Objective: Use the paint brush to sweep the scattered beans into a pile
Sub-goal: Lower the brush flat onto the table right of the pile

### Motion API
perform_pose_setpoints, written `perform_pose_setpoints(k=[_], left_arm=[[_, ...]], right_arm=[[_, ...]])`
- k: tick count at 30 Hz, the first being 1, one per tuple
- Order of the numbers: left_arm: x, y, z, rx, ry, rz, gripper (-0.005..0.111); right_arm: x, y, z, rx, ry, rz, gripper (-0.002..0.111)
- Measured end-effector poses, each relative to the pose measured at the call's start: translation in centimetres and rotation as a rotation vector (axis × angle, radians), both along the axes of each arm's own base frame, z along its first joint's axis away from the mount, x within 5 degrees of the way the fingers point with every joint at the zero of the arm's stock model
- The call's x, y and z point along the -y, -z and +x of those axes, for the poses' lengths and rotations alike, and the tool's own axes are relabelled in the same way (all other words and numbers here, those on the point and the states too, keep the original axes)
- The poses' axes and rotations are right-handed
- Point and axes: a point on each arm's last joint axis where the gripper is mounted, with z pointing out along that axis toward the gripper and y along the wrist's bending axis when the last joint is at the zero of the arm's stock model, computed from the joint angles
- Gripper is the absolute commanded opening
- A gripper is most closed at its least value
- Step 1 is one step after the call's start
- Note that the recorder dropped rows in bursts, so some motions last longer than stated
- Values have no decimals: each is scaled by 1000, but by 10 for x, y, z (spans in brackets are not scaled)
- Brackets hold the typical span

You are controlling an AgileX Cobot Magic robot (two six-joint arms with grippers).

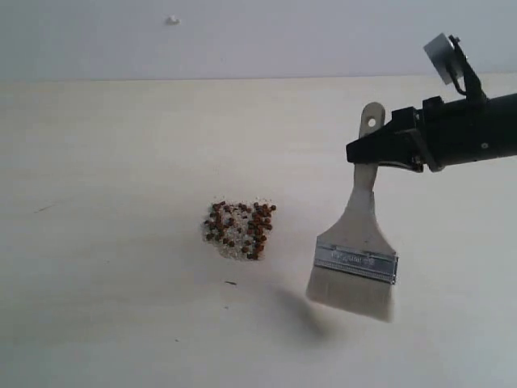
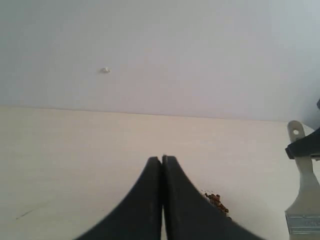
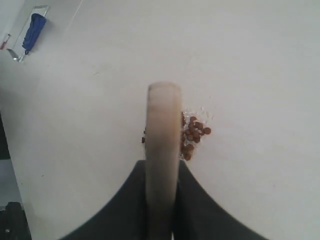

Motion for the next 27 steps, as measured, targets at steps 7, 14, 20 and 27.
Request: perform_pose_setpoints(k=[7,14,20,27], left_arm=[[0,0,0,0,0,0,0],[0,0,0,0,0,0,0],[0,0,0,0,0,0,0],[0,0,0,0,0,0,0]], right_arm=[[-3,38,13,-101,31,27,0],[-21,33,34,-99,-16,-47,0],[-19,30,39,-151,-17,-98,0],[-20,39,38,-208,-28,-85,0]])
